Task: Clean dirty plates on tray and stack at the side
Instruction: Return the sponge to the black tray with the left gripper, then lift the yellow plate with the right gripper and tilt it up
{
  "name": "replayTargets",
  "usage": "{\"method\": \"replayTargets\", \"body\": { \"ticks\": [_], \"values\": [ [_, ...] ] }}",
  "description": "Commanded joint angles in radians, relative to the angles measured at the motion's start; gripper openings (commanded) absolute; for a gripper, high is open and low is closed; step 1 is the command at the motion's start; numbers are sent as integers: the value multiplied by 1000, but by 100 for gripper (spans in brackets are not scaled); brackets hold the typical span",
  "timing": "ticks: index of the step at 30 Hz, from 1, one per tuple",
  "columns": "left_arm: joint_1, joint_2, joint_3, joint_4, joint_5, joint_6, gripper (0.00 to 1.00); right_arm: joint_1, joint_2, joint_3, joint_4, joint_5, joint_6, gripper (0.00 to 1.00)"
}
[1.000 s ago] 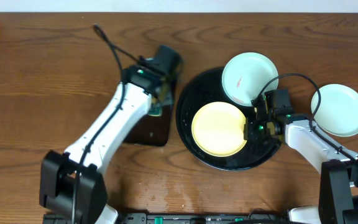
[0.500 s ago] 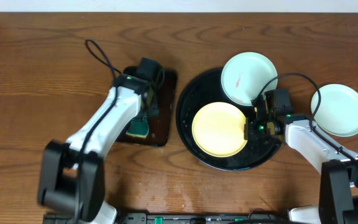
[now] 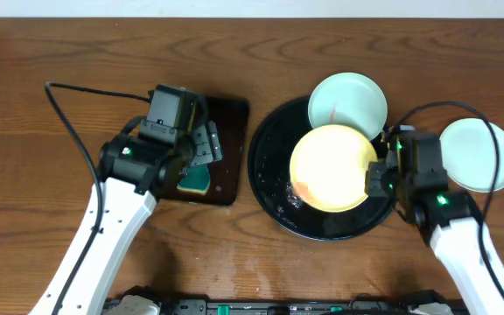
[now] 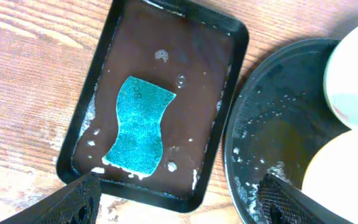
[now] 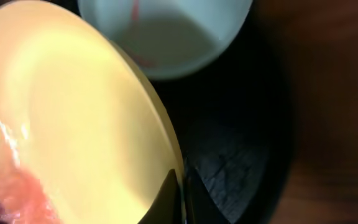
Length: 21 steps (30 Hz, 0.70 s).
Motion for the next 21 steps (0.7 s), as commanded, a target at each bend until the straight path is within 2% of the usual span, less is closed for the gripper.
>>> {"method": "replayTargets", "body": {
  "ticks": [1, 6, 16, 21],
  "values": [
    [5, -8, 16, -5, 6, 2, 82, 55, -112, 5, 2, 164, -64, 1],
    [5, -6, 15, -5, 6, 2, 82, 164, -180, 5, 3, 363, -122, 1],
    [5, -6, 15, -5, 6, 2, 82, 452, -149, 5, 39, 745, -259, 1],
    [5, -6, 15, -5, 6, 2, 82, 586, -139, 5, 80, 874, -325, 1]
  ]
}}
